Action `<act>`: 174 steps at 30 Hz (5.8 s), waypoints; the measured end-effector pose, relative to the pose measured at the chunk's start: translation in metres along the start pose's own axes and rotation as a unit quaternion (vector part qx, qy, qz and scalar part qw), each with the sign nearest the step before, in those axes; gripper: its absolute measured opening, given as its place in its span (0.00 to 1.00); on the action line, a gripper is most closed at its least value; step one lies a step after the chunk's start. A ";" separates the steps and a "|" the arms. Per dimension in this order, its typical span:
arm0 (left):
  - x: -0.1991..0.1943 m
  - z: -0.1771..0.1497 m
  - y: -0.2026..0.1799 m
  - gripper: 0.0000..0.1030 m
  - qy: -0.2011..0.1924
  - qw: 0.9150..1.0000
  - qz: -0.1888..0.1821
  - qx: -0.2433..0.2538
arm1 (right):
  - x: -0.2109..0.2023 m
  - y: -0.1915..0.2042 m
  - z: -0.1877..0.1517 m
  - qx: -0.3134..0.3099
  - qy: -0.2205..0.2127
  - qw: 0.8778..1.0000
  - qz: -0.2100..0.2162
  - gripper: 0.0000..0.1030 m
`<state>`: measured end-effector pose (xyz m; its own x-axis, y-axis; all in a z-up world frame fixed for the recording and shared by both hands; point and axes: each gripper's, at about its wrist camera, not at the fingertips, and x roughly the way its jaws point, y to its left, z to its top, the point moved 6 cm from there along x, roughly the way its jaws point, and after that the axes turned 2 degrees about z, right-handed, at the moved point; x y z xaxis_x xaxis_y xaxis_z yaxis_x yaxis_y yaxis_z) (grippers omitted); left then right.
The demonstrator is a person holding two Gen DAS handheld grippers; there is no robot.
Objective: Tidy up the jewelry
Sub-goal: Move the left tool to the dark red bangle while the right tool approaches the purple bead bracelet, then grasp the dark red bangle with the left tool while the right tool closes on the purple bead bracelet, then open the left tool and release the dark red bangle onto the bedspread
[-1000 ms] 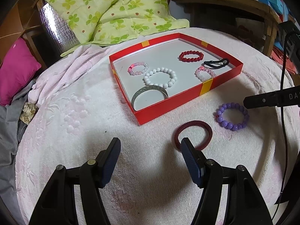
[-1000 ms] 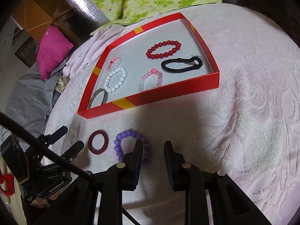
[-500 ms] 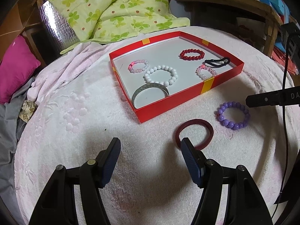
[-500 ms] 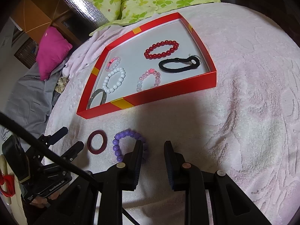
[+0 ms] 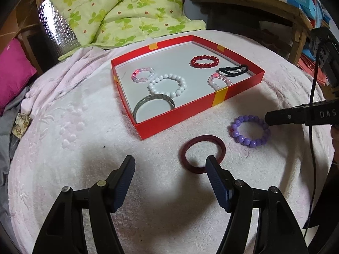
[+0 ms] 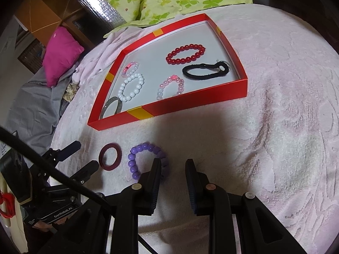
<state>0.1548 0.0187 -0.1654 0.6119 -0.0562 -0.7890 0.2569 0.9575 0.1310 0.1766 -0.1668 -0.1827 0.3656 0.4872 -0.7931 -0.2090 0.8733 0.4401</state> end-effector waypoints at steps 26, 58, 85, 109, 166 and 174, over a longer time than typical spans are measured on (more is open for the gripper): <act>0.019 -0.003 -0.019 0.68 0.033 0.997 -0.059 -0.039 | 0.014 0.019 -0.004 -0.079 -0.018 0.995 -0.063 0.19; 0.011 0.002 -0.030 0.09 -0.001 0.994 -0.105 -0.033 | 0.010 0.019 -0.005 -0.099 -0.032 0.991 -0.083 0.11; -0.001 0.010 -0.002 0.09 -0.029 0.997 -0.041 -0.057 | -0.007 0.015 0.003 -0.073 -0.065 0.992 -0.074 0.10; -0.005 0.009 0.023 0.09 -0.030 0.996 0.007 -0.083 | -0.003 0.056 0.007 -0.085 -0.075 0.993 -0.044 0.10; 0.021 -0.005 0.017 0.43 0.044 0.991 -0.050 -0.115 | 0.015 0.019 -0.002 -0.048 -0.021 0.997 -0.055 0.17; 0.022 -0.004 0.014 0.44 0.043 0.993 -0.042 -0.106 | 0.017 0.023 -0.002 -0.058 -0.024 0.995 -0.071 0.17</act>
<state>0.1687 0.0321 -0.1834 0.5266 -0.1224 -0.8413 0.1360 0.9890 -0.0588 0.1757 -0.1386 -0.1868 0.4406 0.3614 -0.8217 -0.2554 0.9280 0.2712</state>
